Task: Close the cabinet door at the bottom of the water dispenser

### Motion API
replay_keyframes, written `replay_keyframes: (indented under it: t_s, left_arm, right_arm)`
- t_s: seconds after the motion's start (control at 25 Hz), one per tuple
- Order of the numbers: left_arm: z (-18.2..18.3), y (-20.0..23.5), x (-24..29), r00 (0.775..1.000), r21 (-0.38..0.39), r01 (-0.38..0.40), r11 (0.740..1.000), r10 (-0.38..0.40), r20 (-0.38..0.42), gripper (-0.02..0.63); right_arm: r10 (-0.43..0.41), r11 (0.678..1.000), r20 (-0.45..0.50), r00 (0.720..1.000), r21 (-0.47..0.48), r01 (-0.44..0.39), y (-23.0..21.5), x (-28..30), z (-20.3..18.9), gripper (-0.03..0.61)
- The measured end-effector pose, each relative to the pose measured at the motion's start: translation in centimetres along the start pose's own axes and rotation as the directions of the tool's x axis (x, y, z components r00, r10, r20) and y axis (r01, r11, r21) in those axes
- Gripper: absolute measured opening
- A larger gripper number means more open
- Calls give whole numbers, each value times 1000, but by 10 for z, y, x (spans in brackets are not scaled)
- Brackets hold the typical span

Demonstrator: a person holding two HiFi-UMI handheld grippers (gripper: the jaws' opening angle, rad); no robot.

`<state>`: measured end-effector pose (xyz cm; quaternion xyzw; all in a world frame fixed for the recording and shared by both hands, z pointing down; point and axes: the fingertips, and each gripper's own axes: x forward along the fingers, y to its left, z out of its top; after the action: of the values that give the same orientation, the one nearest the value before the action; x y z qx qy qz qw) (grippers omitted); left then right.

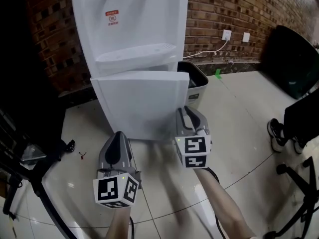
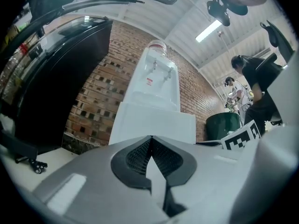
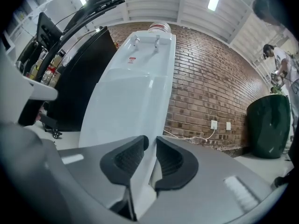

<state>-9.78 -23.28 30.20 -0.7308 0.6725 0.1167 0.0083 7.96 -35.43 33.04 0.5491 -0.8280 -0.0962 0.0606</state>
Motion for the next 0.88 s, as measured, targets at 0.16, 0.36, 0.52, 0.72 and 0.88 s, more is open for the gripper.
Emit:
replay_keyframes:
  t_s: [0.16, 0.36, 0.52, 0.72, 0.88]
  left_arm:
    - [-8, 6, 6, 1000, -2, -18, 1000, 18, -7, 18]
    - [-13, 9, 11, 999, 6, -27, 1000, 27, -20, 18]
    - [-18, 9, 15, 999, 7, -23, 1000, 23, -32, 18]
    - [-27, 10, 21, 999, 44, -20, 999, 22, -47, 18]
    - [-35, 15, 28, 998, 39, -26, 999, 29, -57, 18]
  right_arm:
    - [13, 1000, 3, 1000, -6, -13, -3, 10, -2, 69]
    - [18, 1000, 0, 1000, -5, -18, -7, 20, -2, 69]
    - [20, 1000, -6, 1000, -14, -20, -11, 31, -4, 69]
    - [8, 999, 6, 1000, -41, -8, -15, 43, -4, 69]
    - [17, 999, 9, 1000, -47, -17, -18, 53, -4, 69]
